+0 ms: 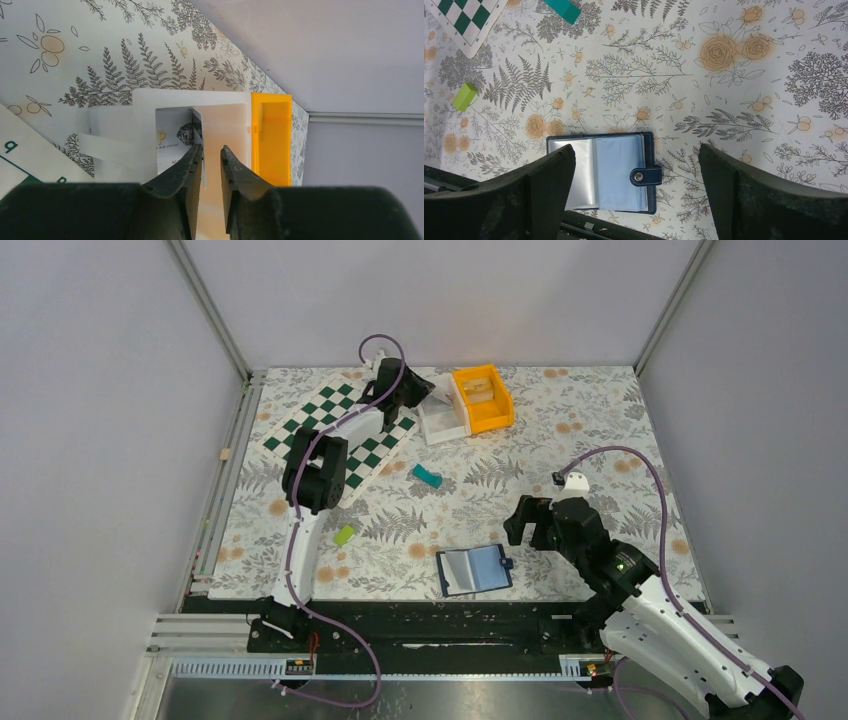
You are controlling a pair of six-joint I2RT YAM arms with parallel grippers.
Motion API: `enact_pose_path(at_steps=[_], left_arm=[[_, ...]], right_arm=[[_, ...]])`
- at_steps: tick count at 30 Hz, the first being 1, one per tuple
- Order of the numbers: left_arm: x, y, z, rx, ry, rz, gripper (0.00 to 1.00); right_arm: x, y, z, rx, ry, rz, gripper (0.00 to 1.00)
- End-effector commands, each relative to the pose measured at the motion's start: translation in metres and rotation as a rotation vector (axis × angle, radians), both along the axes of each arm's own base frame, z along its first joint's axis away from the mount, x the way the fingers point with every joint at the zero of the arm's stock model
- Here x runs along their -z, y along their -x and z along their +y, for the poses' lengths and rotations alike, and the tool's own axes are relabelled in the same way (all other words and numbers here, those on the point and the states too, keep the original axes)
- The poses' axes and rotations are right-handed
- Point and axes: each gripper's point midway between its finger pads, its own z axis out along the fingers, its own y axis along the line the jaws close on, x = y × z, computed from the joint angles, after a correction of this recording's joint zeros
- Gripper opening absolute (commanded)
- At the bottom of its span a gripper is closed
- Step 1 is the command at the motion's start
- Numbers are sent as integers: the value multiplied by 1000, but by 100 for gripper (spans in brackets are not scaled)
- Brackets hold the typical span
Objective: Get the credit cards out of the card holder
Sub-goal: Place the credit card in the storage box.
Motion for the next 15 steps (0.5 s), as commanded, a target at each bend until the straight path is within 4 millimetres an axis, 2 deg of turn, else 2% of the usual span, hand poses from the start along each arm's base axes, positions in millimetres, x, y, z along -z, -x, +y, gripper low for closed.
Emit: enact_pose_path(at_steps=[1,5,10,15], left_arm=[[-13,-3,-2,5,-14,-28,22],[-28,-4,-2,9,-20,-48,24],[-51,-4,5,-9,-44,-78,35],[-72,-3,13,-17,-60,-99,40]], right_arm=[[-19,-7,-5,28,-2,-50,100],[-20,-6,-5,29,-7,-53,100],[-20,-5,-6,24,-6,-49,99],[-22,-3,-5,19,-14,-49,100]])
